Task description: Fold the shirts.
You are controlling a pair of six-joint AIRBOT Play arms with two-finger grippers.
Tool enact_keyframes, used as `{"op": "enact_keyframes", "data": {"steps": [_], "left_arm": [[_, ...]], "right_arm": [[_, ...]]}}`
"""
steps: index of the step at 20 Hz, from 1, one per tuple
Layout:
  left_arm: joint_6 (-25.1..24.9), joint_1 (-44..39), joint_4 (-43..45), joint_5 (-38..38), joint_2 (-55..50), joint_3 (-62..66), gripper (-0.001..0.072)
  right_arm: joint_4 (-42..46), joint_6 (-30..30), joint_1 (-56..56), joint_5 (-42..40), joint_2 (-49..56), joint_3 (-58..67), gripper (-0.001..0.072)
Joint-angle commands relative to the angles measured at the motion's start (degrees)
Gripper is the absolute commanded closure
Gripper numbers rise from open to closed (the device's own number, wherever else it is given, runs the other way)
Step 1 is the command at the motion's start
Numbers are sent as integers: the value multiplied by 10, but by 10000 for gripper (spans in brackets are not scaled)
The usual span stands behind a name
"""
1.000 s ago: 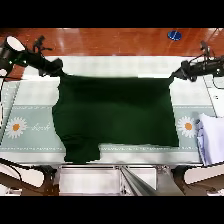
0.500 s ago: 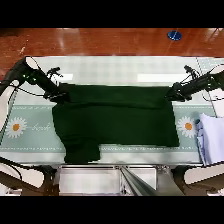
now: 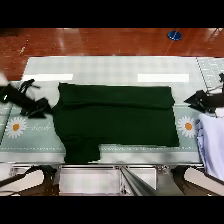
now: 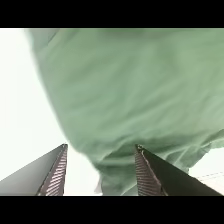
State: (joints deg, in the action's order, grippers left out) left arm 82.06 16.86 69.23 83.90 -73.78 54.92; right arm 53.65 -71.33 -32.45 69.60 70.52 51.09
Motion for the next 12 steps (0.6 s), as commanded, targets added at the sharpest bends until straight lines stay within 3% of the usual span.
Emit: {"op": "enact_keyframes", "data": {"steps": [1,3,6,12], "left_arm": [[2,101,-24,-46,131,-183,197],[1,137,-69,-75,168,-242,197],[-21,120,-149,-81,163,-299,197],[-14,37,-167,-120,158,-360,197]], "right_arm": [[-98,43,-27,-87,-113,-150,297],[-140,59,-27,-86,-119,-167,298],[-176,58,-28,-86,-119,-167,298],[-192,43,-29,-81,-119,-166,298]]}}
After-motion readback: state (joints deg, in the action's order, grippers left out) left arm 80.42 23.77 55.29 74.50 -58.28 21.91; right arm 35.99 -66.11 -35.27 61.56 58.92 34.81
